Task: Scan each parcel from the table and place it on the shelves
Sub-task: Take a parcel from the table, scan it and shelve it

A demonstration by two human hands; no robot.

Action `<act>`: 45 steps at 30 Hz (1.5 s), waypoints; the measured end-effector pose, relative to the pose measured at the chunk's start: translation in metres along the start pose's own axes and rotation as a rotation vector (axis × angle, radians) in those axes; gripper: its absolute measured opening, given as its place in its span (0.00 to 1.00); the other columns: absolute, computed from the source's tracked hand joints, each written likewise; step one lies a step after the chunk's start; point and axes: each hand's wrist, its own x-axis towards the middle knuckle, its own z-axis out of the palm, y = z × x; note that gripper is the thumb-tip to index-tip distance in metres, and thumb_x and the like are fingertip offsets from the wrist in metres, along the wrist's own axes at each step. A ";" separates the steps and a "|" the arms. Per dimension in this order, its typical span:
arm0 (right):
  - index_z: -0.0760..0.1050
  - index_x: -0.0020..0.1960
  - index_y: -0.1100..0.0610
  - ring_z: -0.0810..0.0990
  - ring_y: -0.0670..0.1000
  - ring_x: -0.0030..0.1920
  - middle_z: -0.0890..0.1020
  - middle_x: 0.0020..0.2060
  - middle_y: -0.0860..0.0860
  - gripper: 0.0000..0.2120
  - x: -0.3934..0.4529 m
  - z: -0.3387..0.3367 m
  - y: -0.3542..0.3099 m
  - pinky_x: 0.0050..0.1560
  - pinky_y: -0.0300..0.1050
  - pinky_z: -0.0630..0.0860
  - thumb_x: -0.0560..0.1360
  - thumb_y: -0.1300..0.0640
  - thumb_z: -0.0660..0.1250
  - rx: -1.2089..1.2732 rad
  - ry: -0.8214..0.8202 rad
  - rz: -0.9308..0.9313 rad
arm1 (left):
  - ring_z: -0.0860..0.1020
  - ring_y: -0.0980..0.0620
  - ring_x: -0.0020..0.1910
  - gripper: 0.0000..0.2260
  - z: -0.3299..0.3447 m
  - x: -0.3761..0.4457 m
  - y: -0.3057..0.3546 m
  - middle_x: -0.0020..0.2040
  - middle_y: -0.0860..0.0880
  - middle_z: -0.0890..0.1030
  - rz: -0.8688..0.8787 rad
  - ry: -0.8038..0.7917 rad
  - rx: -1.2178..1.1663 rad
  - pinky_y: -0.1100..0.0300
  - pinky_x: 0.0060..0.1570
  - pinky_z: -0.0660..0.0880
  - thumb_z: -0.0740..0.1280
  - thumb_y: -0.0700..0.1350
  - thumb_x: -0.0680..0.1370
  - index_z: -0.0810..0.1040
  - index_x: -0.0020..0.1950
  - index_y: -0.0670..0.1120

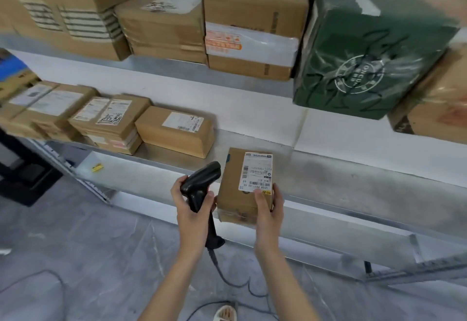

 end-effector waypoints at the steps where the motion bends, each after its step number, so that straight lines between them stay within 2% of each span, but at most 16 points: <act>1: 0.70 0.71 0.46 0.81 0.39 0.57 0.80 0.63 0.45 0.22 0.011 0.013 0.005 0.51 0.35 0.79 0.79 0.55 0.71 0.010 0.022 0.015 | 0.83 0.58 0.51 0.25 -0.002 0.012 -0.004 0.51 0.71 0.78 -0.014 0.000 -0.017 0.61 0.50 0.81 0.70 0.34 0.80 0.68 0.64 0.62; 6: 0.66 0.76 0.51 0.77 0.51 0.66 0.77 0.67 0.51 0.26 0.062 0.065 0.031 0.67 0.52 0.76 0.80 0.55 0.69 0.005 0.052 0.077 | 0.82 0.55 0.43 0.24 0.001 0.068 -0.030 0.50 0.64 0.80 -0.094 -0.029 0.002 0.45 0.51 0.81 0.70 0.34 0.80 0.67 0.64 0.59; 10: 0.65 0.77 0.49 0.76 0.50 0.67 0.77 0.67 0.48 0.28 0.092 0.085 0.045 0.68 0.58 0.75 0.79 0.52 0.70 -0.241 -0.015 0.015 | 0.80 0.45 0.52 0.23 0.012 0.103 -0.044 0.56 0.54 0.77 -0.149 0.027 0.014 0.36 0.60 0.76 0.72 0.38 0.79 0.66 0.68 0.52; 12: 0.60 0.79 0.47 0.71 0.51 0.72 0.71 0.73 0.47 0.37 0.103 0.087 0.048 0.71 0.61 0.69 0.75 0.45 0.73 -0.509 -0.061 -0.005 | 0.79 0.45 0.56 0.22 0.018 0.116 -0.051 0.57 0.52 0.77 -0.165 0.036 0.027 0.42 0.60 0.77 0.73 0.42 0.79 0.66 0.67 0.55; 15: 0.50 0.82 0.47 0.56 0.52 0.80 0.50 0.82 0.49 0.49 0.113 0.086 0.055 0.77 0.60 0.59 0.72 0.37 0.73 -0.947 -0.159 -0.146 | 0.79 0.58 0.53 0.22 0.024 0.130 -0.059 0.53 0.64 0.78 -0.169 0.015 0.041 0.52 0.58 0.76 0.73 0.44 0.79 0.66 0.68 0.56; 19: 0.47 0.83 0.49 0.46 0.52 0.82 0.41 0.82 0.49 0.44 0.130 0.094 0.062 0.78 0.57 0.56 0.77 0.41 0.69 -1.073 -0.249 -0.261 | 0.77 0.70 0.51 0.25 0.030 0.144 -0.062 0.53 0.71 0.76 -0.162 0.025 0.042 0.63 0.55 0.74 0.72 0.43 0.80 0.65 0.72 0.54; 22: 0.44 0.83 0.49 0.44 0.54 0.82 0.38 0.82 0.50 0.42 0.140 0.105 0.062 0.80 0.57 0.53 0.79 0.41 0.66 -1.115 -0.261 -0.256 | 0.76 0.72 0.50 0.24 0.028 0.152 -0.058 0.50 0.77 0.75 -0.094 0.035 0.073 0.77 0.45 0.71 0.71 0.41 0.80 0.65 0.70 0.55; 27: 0.44 0.83 0.48 0.43 0.53 0.82 0.37 0.82 0.50 0.41 0.144 0.112 0.059 0.79 0.60 0.50 0.79 0.37 0.62 -1.176 -0.283 -0.269 | 0.78 0.69 0.49 0.25 0.021 0.157 -0.049 0.49 0.75 0.76 -0.027 -0.016 0.121 0.77 0.43 0.72 0.71 0.37 0.79 0.66 0.69 0.55; 29: 0.44 0.83 0.47 0.43 0.53 0.82 0.39 0.82 0.49 0.41 0.144 0.105 0.055 0.80 0.60 0.48 0.79 0.35 0.61 -1.170 -0.301 -0.269 | 0.80 0.63 0.48 0.25 0.021 0.155 -0.045 0.49 0.72 0.77 -0.001 -0.062 0.147 0.70 0.46 0.75 0.71 0.37 0.78 0.67 0.68 0.58; 31: 0.44 0.83 0.47 0.43 0.54 0.82 0.41 0.82 0.49 0.40 0.143 0.094 0.048 0.80 0.59 0.45 0.80 0.36 0.61 -1.156 -0.301 -0.282 | 0.82 0.51 0.47 0.25 0.025 0.151 -0.039 0.51 0.67 0.79 0.018 -0.129 0.145 0.54 0.49 0.81 0.70 0.37 0.79 0.67 0.68 0.60; 34: 0.45 0.83 0.49 0.43 0.52 0.82 0.43 0.82 0.49 0.38 0.141 0.063 0.032 0.80 0.55 0.43 0.81 0.38 0.60 -1.144 -0.245 -0.288 | 0.81 0.41 0.45 0.25 0.042 0.138 -0.033 0.54 0.51 0.80 0.068 -0.253 0.157 0.37 0.48 0.80 0.69 0.37 0.80 0.67 0.67 0.62; 36: 0.46 0.83 0.49 0.43 0.51 0.82 0.44 0.82 0.48 0.36 0.136 0.032 0.022 0.80 0.51 0.42 0.82 0.39 0.58 -1.137 -0.191 -0.298 | 0.80 0.41 0.47 0.26 0.060 0.122 -0.029 0.55 0.51 0.80 0.122 -0.363 0.167 0.36 0.49 0.79 0.69 0.36 0.80 0.67 0.66 0.64; 39: 0.47 0.83 0.49 0.44 0.50 0.82 0.47 0.82 0.47 0.35 0.125 -0.022 0.006 0.80 0.49 0.42 0.83 0.39 0.57 -1.131 -0.079 -0.310 | 0.78 0.51 0.61 0.23 0.095 0.090 -0.023 0.63 0.59 0.77 0.177 -0.533 0.186 0.45 0.62 0.76 0.69 0.38 0.81 0.67 0.71 0.58; 41: 0.48 0.83 0.50 0.46 0.49 0.82 0.48 0.82 0.48 0.34 0.113 -0.062 -0.005 0.79 0.47 0.41 0.83 0.40 0.57 -1.127 0.009 -0.312 | 0.76 0.54 0.64 0.22 0.121 0.064 -0.024 0.65 0.59 0.76 0.223 -0.623 0.202 0.49 0.66 0.74 0.68 0.39 0.82 0.67 0.72 0.56; 43: 0.49 0.83 0.50 0.47 0.50 0.82 0.50 0.82 0.48 0.33 0.099 -0.105 -0.017 0.79 0.48 0.42 0.83 0.40 0.57 -1.121 0.094 -0.299 | 0.79 0.49 0.60 0.22 0.147 0.032 -0.026 0.65 0.51 0.77 0.237 -0.726 0.234 0.48 0.61 0.77 0.68 0.41 0.82 0.67 0.71 0.56; 45: 0.50 0.82 0.50 0.48 0.51 0.82 0.51 0.82 0.49 0.33 0.081 -0.150 -0.027 0.80 0.49 0.43 0.83 0.41 0.57 -1.119 0.187 -0.278 | 0.81 0.52 0.53 0.24 0.170 -0.004 -0.027 0.62 0.50 0.79 0.265 -0.833 0.262 0.58 0.51 0.79 0.68 0.42 0.82 0.64 0.69 0.65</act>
